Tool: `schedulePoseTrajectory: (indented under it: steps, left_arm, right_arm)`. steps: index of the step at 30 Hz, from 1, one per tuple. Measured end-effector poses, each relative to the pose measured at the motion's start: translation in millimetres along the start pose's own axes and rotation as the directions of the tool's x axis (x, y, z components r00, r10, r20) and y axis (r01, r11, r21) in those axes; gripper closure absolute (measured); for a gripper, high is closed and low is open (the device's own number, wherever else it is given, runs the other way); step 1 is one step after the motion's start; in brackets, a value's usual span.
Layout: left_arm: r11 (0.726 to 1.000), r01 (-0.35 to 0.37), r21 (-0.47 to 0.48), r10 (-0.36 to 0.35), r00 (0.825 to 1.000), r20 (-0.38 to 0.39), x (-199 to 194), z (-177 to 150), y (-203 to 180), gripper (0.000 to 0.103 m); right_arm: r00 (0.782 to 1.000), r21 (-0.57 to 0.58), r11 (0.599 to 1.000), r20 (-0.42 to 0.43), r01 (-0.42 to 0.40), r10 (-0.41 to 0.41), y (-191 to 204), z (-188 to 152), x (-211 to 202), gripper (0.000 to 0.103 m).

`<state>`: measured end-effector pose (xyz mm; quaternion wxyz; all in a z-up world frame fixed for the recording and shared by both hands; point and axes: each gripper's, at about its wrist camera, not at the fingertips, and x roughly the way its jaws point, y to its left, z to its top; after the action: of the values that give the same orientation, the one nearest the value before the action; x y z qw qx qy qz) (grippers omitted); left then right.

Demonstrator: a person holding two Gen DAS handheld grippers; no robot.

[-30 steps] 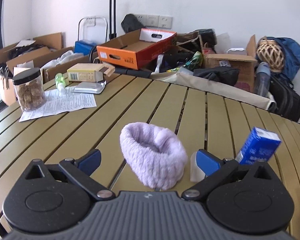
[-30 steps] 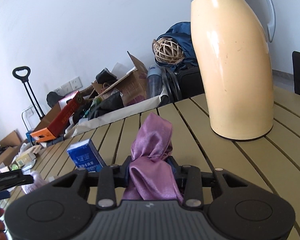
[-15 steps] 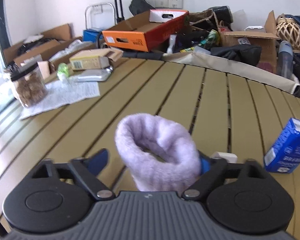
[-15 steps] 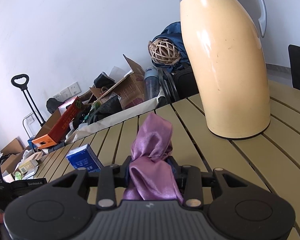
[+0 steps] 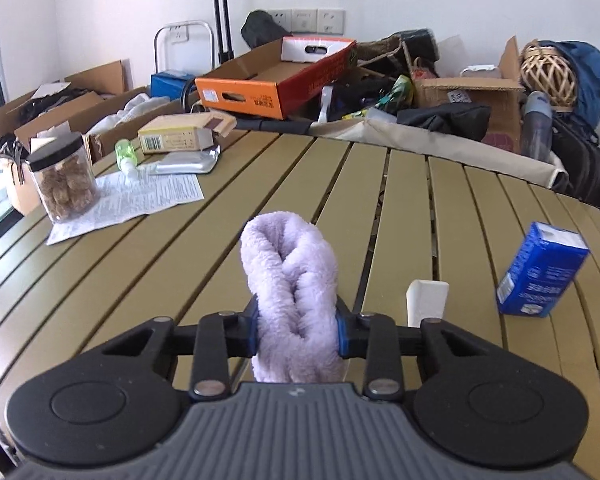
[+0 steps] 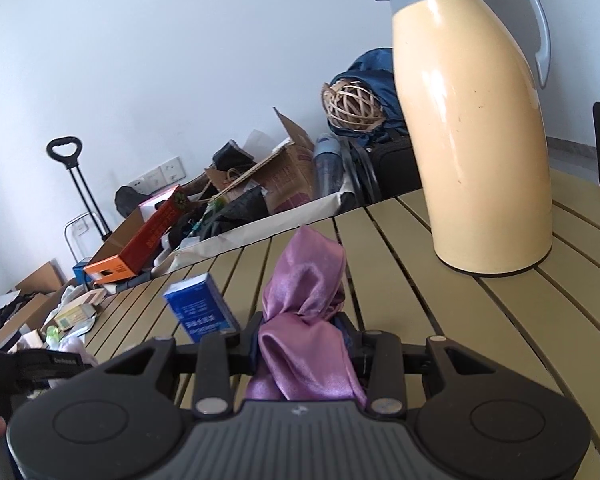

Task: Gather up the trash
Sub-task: 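Lift the headband and pink bow off the table, pulling back toward the bin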

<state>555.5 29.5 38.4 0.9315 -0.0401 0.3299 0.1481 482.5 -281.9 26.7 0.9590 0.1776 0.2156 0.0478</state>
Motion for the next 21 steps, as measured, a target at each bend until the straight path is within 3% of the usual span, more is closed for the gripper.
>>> schedulePoseTrajectory:
  steps: [8,21]
  left_arm:
    - [0.998,0.061,0.013,-0.062,0.997,0.054,-55,-13,19,0.069]
    - [0.99,0.135,0.047,-0.14,0.984,0.113,-140,-61,47,0.069]
  right_arm:
    - [0.999,-0.087,0.996,-0.023,-0.03,0.028,17,-20,-30,0.069]
    - [0.995,-0.198,0.976,0.018,-0.091,0.097,45,-52,-114,0.069]
